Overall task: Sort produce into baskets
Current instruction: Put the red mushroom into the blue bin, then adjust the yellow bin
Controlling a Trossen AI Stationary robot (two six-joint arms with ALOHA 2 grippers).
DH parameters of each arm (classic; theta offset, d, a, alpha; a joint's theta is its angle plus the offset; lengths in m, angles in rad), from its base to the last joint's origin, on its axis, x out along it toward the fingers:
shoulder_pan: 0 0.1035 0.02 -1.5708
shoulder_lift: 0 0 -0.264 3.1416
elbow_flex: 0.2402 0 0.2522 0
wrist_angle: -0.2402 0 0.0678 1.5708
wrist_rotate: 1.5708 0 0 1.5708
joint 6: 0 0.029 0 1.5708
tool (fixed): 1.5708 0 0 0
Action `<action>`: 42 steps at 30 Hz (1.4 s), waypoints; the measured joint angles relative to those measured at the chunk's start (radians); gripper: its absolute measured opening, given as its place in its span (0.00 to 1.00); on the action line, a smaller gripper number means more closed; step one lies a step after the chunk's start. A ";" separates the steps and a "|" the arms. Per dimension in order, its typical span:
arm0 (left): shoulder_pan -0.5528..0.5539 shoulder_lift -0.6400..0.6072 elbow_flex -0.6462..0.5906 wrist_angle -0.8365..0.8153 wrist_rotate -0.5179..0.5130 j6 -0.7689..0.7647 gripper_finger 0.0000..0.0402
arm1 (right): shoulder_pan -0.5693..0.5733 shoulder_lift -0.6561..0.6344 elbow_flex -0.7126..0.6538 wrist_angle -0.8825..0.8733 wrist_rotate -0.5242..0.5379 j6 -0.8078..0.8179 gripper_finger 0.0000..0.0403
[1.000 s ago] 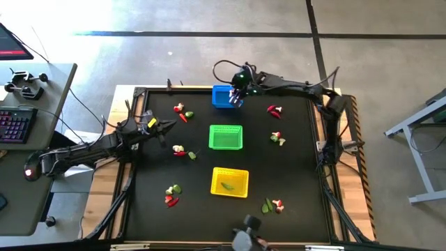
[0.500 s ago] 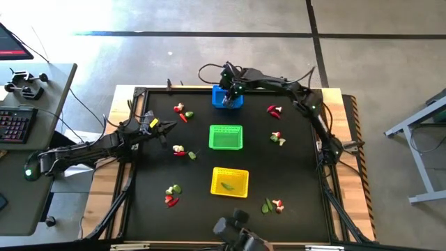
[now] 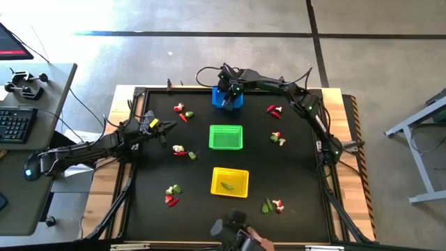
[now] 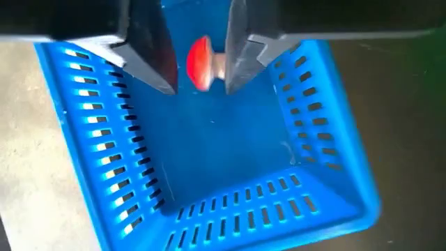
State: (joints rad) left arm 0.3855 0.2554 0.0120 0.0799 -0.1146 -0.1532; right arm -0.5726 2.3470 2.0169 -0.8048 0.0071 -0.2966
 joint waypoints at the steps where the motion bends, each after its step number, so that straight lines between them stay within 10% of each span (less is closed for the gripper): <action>1: 0.000 0.000 0.000 0.000 0.000 0.000 0.00 | 0.002 -0.006 0.000 0.001 0.000 -0.011 0.30; 6: 0.000 0.000 0.000 0.000 0.000 0.000 0.00 | 0.010 -0.058 0.000 0.004 0.000 -0.027 0.29; 13: 0.000 0.000 0.000 0.000 0.000 0.000 0.00 | 0.061 -0.151 -0.001 0.007 -0.120 -0.039 0.02; 32: 0.000 0.000 0.000 -0.001 0.041 0.034 0.00 | 0.338 -0.156 -0.234 0.448 -0.155 0.193 0.00; 42: 0.000 0.003 0.000 -0.007 0.061 0.063 0.00 | 0.493 -0.313 -0.469 0.542 0.045 0.327 0.00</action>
State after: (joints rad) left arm 0.3859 0.2586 0.0120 0.0734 -0.0532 -0.0901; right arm -0.0799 2.0336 1.5476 -0.2633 0.0525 0.0305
